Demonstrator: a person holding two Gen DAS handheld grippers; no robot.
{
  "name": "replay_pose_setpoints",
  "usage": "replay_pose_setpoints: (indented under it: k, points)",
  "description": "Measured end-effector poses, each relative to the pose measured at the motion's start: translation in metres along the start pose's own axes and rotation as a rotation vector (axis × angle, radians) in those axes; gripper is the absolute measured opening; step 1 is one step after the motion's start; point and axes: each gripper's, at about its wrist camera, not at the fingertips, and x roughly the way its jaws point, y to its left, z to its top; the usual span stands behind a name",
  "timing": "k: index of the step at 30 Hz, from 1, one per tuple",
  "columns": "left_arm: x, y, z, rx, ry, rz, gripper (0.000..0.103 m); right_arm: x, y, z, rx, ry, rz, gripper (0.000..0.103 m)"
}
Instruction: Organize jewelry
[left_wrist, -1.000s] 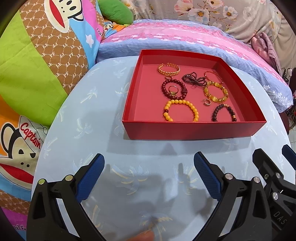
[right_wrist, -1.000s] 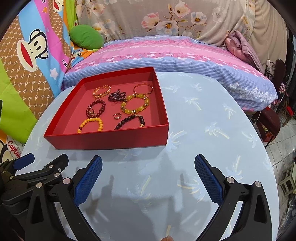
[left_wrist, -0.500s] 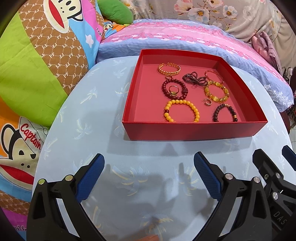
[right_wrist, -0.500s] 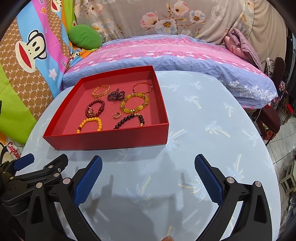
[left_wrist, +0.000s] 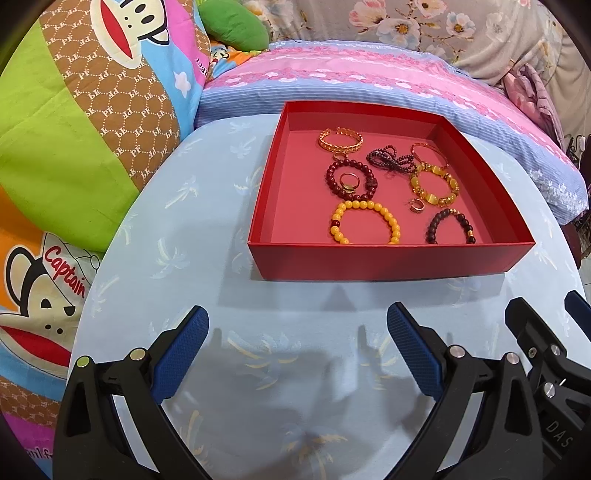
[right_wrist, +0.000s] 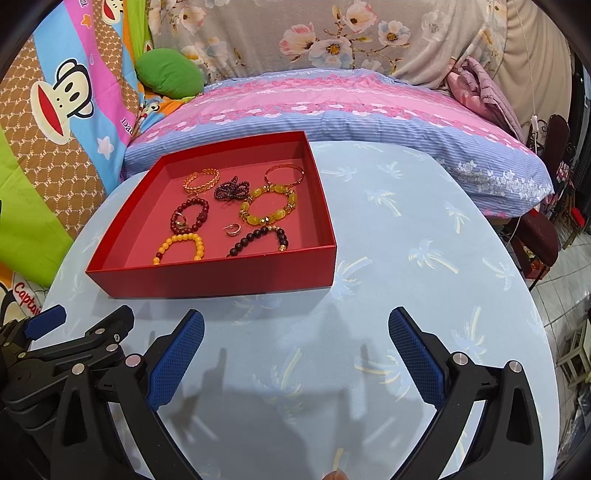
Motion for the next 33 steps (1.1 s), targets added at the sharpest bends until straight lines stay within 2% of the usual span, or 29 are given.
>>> replay_pose_setpoints:
  k: [33]
  points:
    - [-0.0025, 0.0012, 0.0016, 0.004, -0.003, 0.006, 0.093, -0.002, -0.0004, 0.0014, -0.002, -0.003, -0.003, 0.096]
